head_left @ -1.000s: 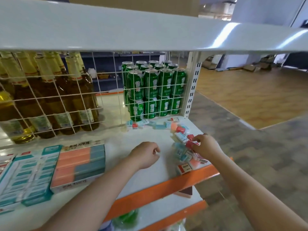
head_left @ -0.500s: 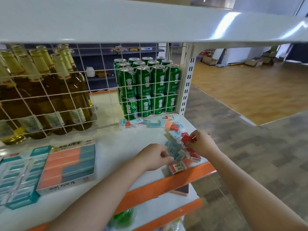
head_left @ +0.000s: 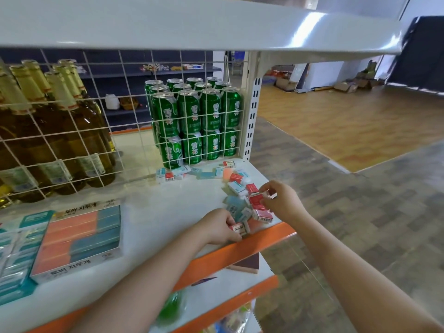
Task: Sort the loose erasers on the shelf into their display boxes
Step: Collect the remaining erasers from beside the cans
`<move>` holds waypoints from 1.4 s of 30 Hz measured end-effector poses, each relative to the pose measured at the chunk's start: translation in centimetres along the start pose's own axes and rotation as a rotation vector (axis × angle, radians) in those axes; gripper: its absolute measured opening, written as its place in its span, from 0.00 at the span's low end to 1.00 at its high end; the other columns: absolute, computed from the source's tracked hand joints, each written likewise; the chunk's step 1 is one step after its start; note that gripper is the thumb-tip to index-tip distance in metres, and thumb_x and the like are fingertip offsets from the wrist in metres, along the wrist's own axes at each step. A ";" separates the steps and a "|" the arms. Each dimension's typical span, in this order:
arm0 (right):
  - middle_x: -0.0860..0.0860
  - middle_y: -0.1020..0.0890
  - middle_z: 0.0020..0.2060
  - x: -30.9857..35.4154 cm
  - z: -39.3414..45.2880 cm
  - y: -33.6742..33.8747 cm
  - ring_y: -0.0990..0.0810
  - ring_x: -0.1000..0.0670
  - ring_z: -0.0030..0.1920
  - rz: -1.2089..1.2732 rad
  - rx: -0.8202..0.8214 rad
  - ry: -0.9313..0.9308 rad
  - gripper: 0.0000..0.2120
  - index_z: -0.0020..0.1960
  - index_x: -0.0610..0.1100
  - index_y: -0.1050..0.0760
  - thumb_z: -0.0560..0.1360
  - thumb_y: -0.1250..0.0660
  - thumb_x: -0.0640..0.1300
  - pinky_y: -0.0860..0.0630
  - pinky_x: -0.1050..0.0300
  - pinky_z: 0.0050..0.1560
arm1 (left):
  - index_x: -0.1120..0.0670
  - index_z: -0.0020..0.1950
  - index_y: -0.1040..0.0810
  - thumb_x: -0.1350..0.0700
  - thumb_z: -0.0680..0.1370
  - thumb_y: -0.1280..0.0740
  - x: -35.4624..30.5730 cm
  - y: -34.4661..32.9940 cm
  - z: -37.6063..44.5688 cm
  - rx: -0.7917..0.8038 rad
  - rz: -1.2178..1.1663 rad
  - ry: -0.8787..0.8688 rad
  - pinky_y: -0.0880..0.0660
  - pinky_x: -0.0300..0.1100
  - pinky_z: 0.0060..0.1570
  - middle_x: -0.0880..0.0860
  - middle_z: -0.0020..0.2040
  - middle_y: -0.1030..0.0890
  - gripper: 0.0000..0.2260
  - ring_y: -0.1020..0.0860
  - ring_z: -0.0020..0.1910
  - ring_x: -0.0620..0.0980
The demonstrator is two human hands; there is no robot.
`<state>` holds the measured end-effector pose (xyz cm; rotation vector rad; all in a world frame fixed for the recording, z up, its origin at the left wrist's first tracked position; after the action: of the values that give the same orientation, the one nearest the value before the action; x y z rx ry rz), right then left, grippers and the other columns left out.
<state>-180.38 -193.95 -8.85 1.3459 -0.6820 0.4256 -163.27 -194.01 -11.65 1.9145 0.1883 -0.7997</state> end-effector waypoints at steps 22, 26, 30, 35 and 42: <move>0.38 0.19 0.46 2.6 -0.2 -2.2 0.26 0.50 0.39 0.116 0.093 0.067 0.13 0.55 0.44 0.22 0.72 0.30 0.35 0.25 0.58 0.43 | 0.59 0.53 0.21 0.64 0.75 0.34 4.9 4.1 -1.5 -0.421 -0.329 0.059 0.30 0.38 0.47 0.55 0.49 0.20 0.08 0.25 0.45 0.49; 0.45 0.22 0.39 3.2 -0.6 -2.4 0.27 0.52 0.36 0.124 0.123 0.087 0.13 0.56 0.42 0.23 0.72 0.31 0.36 0.32 0.73 0.33 | 0.59 0.54 0.21 0.65 0.75 0.35 5.2 4.4 -1.7 -0.443 -0.374 0.073 0.28 0.41 0.52 0.55 0.51 0.19 0.09 0.23 0.50 0.53; 0.48 0.20 0.47 4.1 -0.7 -2.9 0.25 0.52 0.42 0.065 0.132 0.113 0.14 0.57 0.44 0.24 0.73 0.32 0.36 0.32 0.76 0.32 | 0.59 0.54 0.21 0.66 0.75 0.35 5.8 4.6 -2.1 -0.467 -0.448 0.099 0.27 0.45 0.57 0.57 0.53 0.19 0.10 0.22 0.53 0.55; 0.51 0.25 0.37 5.2 -0.8 -4.2 0.29 0.55 0.35 -0.003 0.172 0.168 0.11 0.56 0.44 0.24 0.74 0.35 0.35 0.33 0.70 0.33 | 0.55 0.51 0.22 0.66 0.75 0.36 6.7 5.0 -2.8 -0.502 -0.505 0.108 0.27 0.43 0.52 0.55 0.48 0.20 0.09 0.22 0.46 0.52; 0.53 0.25 0.38 6.7 -1.1 -6.9 0.29 0.55 0.36 -0.064 0.231 0.246 0.13 0.58 0.44 0.25 0.75 0.38 0.36 0.35 0.69 0.33 | 0.56 0.57 0.23 0.62 0.78 0.37 8.4 5.7 -4.3 -0.589 -0.446 0.126 0.31 0.37 0.37 0.49 0.38 0.25 0.09 0.26 0.39 0.49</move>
<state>-170.81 -194.88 -9.59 1.4972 -0.3938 0.6213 -152.25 -194.86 -11.26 1.3704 0.8548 -0.7980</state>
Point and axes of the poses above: each hand's wrist, its own z-axis towards the middle knuckle, its own y-axis out of the back of the hand, x = y × z, the point moved 3 cm from there along z, towards the middle knuckle
